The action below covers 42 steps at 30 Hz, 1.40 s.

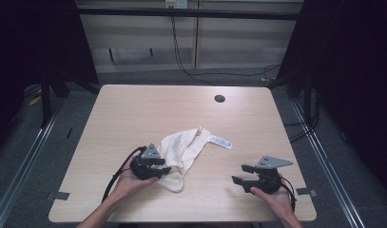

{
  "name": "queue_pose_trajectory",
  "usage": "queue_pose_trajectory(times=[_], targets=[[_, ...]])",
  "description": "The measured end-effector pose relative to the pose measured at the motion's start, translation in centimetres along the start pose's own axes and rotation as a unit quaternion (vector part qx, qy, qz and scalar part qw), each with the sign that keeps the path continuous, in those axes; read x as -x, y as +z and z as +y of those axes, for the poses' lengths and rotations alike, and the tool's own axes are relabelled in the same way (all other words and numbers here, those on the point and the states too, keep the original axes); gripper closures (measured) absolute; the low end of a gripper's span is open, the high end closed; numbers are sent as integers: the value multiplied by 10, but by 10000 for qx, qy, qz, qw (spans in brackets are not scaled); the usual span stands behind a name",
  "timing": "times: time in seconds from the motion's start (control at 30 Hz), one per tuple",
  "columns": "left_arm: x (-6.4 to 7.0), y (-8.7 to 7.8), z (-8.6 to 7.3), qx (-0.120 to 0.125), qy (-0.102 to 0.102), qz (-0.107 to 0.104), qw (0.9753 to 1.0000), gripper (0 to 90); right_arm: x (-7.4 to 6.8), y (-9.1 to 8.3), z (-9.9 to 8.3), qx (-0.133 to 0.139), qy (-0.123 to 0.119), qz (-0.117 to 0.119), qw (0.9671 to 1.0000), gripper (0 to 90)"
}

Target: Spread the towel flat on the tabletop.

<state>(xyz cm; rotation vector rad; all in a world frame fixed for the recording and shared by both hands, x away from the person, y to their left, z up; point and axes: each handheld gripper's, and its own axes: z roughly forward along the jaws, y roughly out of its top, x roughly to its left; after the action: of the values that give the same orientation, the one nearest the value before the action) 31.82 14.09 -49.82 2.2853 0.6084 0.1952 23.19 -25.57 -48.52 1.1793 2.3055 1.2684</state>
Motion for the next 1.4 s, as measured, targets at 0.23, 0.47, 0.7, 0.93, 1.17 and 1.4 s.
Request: queue_pose_trajectory(times=[0.23, 0.47, 0.7, 0.93, 1.17, 1.4], targets=[[5, 0, -2, 58, 99, -40, 9999, 750, -1, 0, 0, -14, -10, 24, 10000, 370], [4, -1, -3, 79, -8, -197, 9998, 803, -1, 1, 0, -23, 6, 52, 10000, 370], [11, -3, -5, 64, -13, -419, 9991, 810, -2, 1, 1, -29, 11, 69, 10000, 370], [18, -4, -6, 55, 41, -585, 9983, 810, -2, 1, 1, -22, 19, 93, 10000, 371], [29, -4, -7, 52, 183, -819, 9965, 810, -4, 0, 2, -27, 11, 161, 9999, 388], [43, -16, -13, -160, 434, -983, 9941, 791, -8, -6, 6, 92, 61, 45, 9999, 467]])
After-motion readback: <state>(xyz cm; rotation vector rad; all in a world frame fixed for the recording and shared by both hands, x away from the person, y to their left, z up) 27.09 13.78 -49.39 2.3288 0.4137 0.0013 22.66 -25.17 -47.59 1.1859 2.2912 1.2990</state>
